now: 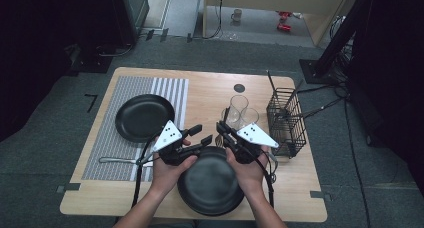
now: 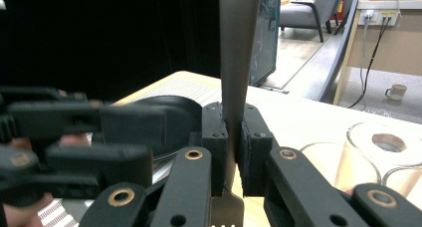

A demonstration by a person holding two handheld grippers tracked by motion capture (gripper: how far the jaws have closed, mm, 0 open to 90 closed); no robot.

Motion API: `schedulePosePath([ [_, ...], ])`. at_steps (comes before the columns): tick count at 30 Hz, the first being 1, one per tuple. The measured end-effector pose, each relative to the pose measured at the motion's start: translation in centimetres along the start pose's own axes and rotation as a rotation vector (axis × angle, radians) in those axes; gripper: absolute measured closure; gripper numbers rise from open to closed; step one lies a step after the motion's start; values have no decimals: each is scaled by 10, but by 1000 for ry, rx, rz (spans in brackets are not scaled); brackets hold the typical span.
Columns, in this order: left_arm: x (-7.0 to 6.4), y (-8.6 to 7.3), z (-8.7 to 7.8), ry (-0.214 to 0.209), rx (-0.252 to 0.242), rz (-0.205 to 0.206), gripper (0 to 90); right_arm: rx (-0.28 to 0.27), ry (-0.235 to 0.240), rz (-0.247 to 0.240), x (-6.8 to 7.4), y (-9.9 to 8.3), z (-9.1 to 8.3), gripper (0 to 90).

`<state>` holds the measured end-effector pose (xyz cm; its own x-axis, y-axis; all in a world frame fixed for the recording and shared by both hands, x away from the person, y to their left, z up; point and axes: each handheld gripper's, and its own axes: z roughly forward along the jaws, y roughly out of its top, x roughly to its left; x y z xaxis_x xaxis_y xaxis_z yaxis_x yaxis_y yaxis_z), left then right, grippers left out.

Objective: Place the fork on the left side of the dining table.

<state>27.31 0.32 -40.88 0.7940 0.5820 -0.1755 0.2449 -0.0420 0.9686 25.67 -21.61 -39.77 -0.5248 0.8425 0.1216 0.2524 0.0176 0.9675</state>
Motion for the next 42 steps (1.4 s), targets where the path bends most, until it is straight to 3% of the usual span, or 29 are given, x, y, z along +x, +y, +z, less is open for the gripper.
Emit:
schedulePosePath([
  [19,-6,25,-1,-7,-37,78,448,31,26,-29,10,-6,4,848],
  [35,-9,36,2,-26,-43,80,493,44,60,-77,19,-10,5,849],
  [42,-10,40,2,-13,-37,72,567,47,83,-96,23,-11,6,848],
])
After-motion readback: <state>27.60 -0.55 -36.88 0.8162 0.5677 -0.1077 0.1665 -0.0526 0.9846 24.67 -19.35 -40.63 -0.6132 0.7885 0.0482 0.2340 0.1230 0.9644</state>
